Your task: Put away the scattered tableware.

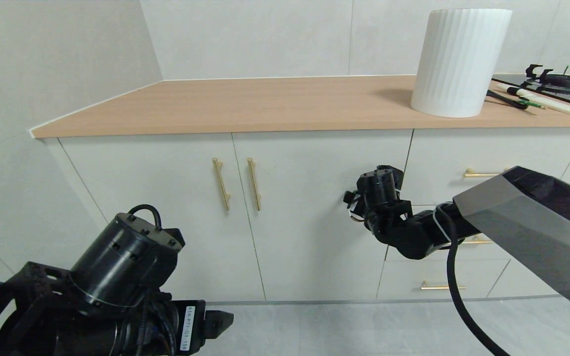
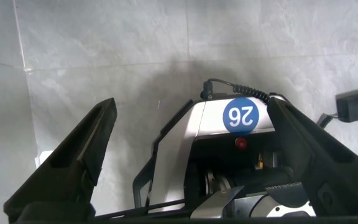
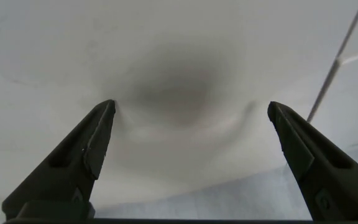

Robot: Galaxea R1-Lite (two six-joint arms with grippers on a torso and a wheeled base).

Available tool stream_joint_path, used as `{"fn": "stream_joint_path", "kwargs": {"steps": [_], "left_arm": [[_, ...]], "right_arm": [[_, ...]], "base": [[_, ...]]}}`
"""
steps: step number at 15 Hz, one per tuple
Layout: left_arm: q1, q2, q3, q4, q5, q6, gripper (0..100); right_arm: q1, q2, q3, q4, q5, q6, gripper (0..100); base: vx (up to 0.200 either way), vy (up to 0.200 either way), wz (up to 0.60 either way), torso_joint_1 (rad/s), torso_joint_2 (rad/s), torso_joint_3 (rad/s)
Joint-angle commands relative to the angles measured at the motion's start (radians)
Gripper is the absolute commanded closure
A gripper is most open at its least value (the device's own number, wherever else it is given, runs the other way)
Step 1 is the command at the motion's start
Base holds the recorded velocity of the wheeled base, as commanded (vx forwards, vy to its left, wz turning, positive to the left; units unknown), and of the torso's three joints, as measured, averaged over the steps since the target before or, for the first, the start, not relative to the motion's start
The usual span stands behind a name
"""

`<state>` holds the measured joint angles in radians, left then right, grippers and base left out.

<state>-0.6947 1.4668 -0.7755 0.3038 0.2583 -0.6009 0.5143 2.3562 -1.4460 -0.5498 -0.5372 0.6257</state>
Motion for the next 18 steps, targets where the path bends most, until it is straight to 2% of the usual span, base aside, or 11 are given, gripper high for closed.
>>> {"fn": "stream_joint_path", "kwargs": {"steps": [1,4,5,9,10,11,14,16,18], "left_arm": [[0.000,0.000,0.001,0.000,0.001,0.000,0],[0.000,-0.002,0.001,0.000,0.001,0.000,0],[0.000,-0.003,0.001,0.000,0.001,0.000,0],[0.000,-0.006,0.001,0.000,0.001,0.000,0],[0.000,-0.006,0.001,0.000,0.001,0.000,0],[0.000,-0.008,0.001,0.000,0.001,0.000,0],[0.017,-0.036,-0.004,0.000,0.006,0.001,0],[0.024,-0.079,-0.013,-0.002,0.038,0.007,0],[0.081,-0.158,-0.014,-0.015,0.082,0.052,0]], "right_arm": [[0.000,0.014,-0.007,-0.001,-0.001,0.000,0],[0.001,-0.017,0.016,0.007,0.008,0.003,0],[0.006,-0.064,0.072,0.014,0.045,0.011,0],[0.013,-0.337,0.403,0.021,0.523,0.003,0],[0.013,-0.348,0.412,0.024,0.543,0.000,0],[0.012,-0.403,0.438,0.073,0.611,-0.037,0],[0.009,-0.476,0.469,0.126,0.603,-0.067,0],[0.009,-0.577,0.527,0.128,0.588,-0.098,0],[0.004,-0.784,0.653,0.157,0.554,-0.273,0]], "base": [[0.000,0.000,0.00,0.000,0.00,0.000],[0.000,0.000,0.00,0.000,0.00,0.000],[0.000,0.000,0.00,0.000,0.00,0.000],[0.000,0.000,0.00,0.000,0.00,0.000],[0.000,0.000,0.00,0.000,0.00,0.000],[0.000,0.000,0.00,0.000,0.00,0.000],[0.000,0.000,0.00,0.000,0.00,0.000],[0.000,0.000,0.00,0.000,0.00,0.000],[0.000,0.000,0.00,0.000,0.00,0.000]]}}
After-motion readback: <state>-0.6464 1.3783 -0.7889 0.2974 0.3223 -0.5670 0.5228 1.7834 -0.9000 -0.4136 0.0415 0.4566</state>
